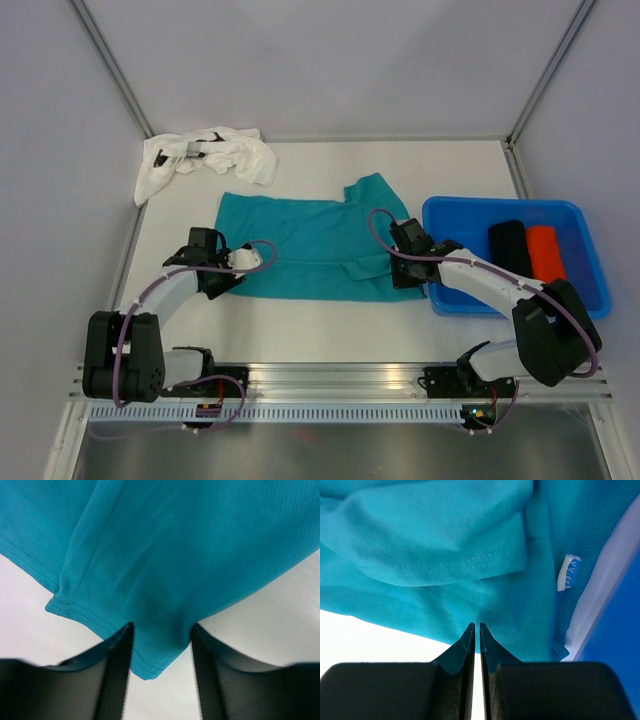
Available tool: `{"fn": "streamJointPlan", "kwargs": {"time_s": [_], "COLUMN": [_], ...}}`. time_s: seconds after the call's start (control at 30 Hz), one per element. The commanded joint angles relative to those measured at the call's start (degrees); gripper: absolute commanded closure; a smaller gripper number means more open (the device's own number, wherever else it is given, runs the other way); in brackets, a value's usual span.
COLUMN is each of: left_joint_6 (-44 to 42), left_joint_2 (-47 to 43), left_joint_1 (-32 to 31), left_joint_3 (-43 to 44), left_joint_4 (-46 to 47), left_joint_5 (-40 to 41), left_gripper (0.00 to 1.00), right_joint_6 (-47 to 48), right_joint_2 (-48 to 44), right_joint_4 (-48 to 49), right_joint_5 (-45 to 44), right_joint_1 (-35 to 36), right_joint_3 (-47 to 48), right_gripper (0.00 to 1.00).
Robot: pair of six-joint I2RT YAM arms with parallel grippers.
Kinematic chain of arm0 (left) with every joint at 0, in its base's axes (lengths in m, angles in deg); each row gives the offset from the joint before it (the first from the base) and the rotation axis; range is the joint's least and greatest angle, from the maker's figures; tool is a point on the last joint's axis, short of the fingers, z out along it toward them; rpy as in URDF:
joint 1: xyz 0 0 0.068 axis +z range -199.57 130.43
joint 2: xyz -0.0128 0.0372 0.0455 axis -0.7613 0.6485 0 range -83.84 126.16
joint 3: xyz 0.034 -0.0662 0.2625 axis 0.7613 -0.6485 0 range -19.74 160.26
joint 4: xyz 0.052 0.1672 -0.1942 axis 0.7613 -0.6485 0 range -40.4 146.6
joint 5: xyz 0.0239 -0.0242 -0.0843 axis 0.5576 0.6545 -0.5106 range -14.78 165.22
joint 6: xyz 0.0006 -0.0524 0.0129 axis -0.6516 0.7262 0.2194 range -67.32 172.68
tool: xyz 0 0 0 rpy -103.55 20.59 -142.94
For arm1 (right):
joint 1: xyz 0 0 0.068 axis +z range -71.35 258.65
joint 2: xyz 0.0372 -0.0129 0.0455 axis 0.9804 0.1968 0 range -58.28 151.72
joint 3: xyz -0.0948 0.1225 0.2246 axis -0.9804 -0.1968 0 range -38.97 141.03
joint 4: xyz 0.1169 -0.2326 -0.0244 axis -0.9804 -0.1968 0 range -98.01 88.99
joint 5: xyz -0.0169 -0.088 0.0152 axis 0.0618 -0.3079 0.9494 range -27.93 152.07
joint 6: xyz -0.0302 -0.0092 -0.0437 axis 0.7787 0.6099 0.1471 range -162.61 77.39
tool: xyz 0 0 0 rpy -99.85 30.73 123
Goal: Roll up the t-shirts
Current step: Fold the tshirt
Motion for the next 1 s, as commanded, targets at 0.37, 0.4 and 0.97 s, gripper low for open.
{"fn": "streamJointPlan", "kwargs": {"time_s": [0.37, 0.4, 0.97], "left_joint_6": [-7.01, -7.71, 0.18], "left_joint_2": [-5.33, -6.56, -17.30], "left_joint_1": [1.00, 0.91, 1.61], "left_joint_3": [-7.30, -7.48, 3.22], "left_joint_4": [-0.67, -3.82, -22.13], "left_joint_5": [4.01, 3.83, -3.89], "left_gripper": [0.98, 0.98, 0.37], "right_joint_6": [-1.41, -1.59, -2.21], "right_joint_2": [4.34, 4.52, -1.89], "right_joint_4": [5.17, 5.26, -0.53], "right_joint_5": [-0.38, -0.29, -1.69], "right_joint_1": [2.68, 3.20, 6.81], "right_joint_3": [-1.77, -1.86, 3.40], "right_gripper": [0.89, 0.89, 0.72]}}
